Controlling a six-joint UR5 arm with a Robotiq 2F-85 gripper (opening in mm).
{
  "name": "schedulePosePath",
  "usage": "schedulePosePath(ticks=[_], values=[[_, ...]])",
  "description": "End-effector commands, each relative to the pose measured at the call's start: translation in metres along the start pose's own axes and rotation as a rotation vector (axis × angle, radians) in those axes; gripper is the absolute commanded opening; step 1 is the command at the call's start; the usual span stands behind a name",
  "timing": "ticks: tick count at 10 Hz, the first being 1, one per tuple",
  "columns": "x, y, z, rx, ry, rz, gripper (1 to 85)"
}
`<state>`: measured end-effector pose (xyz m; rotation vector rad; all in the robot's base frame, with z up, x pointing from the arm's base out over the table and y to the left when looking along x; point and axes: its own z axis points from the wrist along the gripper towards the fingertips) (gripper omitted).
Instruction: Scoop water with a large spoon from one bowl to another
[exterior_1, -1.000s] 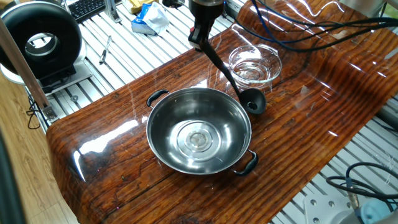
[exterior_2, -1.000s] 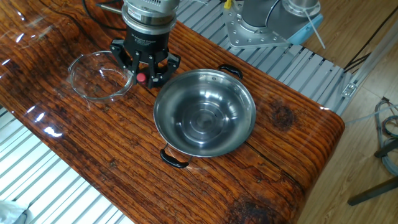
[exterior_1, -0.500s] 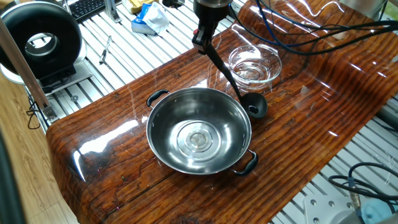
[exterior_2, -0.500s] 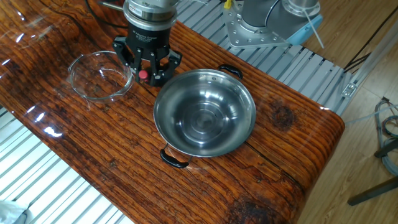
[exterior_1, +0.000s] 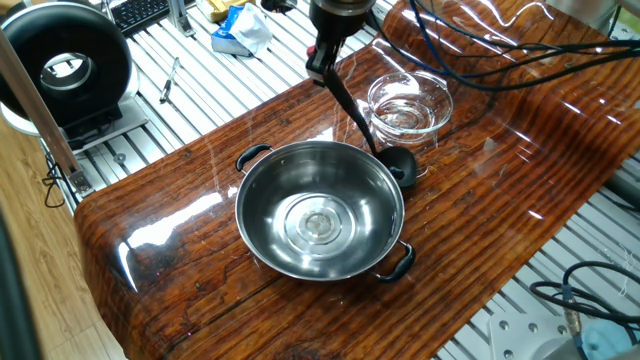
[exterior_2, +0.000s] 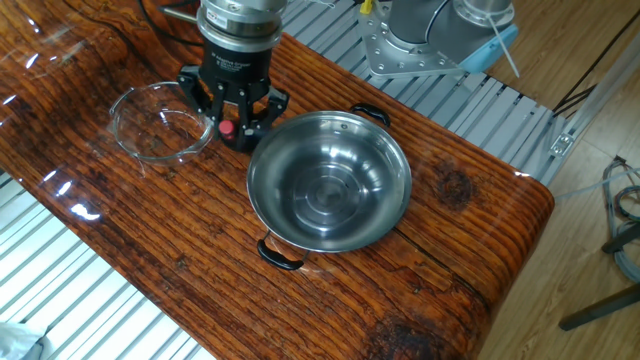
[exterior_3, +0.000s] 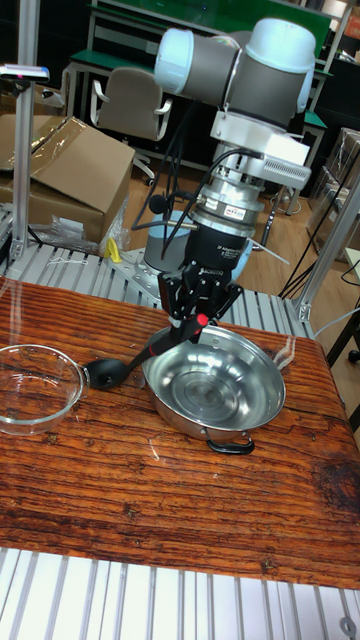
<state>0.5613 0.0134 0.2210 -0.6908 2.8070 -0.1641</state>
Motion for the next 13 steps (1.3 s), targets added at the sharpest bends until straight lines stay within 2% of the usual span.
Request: schedulePosePath(ticks=[1, 4, 13], values=[[-0.0117, 0.0002, 0.0039, -0.004, -0.045, -0.008, 1.0], [-0.0150, 0.0013, 0.0068, -0.009, -0.055, -0.010, 1.0], [-0.0144, -0.0005, 0.0134, -0.007, -0.038, -0.010, 1.0]])
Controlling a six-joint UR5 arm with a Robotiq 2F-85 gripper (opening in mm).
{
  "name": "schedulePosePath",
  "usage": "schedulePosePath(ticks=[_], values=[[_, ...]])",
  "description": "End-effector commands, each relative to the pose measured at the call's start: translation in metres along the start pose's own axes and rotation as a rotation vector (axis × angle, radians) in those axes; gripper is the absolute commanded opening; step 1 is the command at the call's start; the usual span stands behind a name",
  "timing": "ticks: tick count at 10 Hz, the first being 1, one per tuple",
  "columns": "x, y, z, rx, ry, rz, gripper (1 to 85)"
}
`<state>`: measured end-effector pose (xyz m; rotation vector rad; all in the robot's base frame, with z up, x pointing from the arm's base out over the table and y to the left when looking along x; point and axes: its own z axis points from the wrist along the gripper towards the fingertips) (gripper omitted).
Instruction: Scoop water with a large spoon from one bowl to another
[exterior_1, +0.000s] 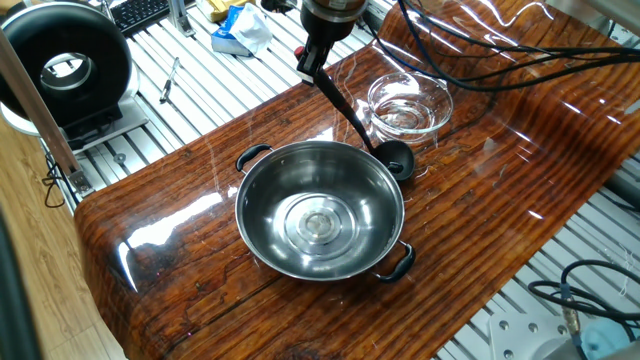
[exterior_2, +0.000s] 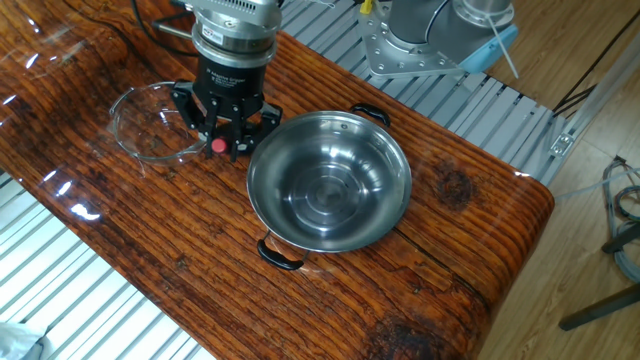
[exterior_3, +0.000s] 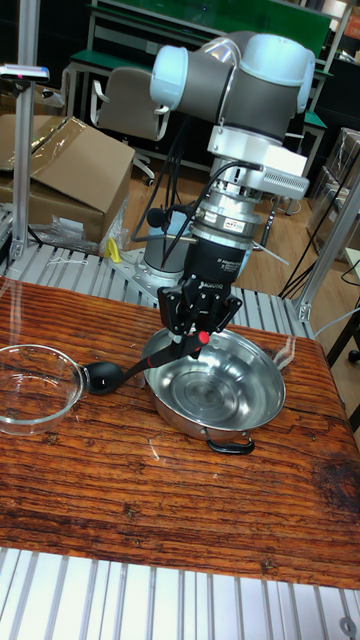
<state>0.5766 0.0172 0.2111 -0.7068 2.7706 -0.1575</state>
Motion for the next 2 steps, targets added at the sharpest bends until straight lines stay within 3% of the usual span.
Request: schedulePosePath(ticks=[1, 2], values=[[-0.0022, 0.0006, 0.0003, -0.008, -0.004, 0.003, 1.0], [-0.0024, -0.0003, 0.0003, -0.005, -0.004, 0.000, 1.0]])
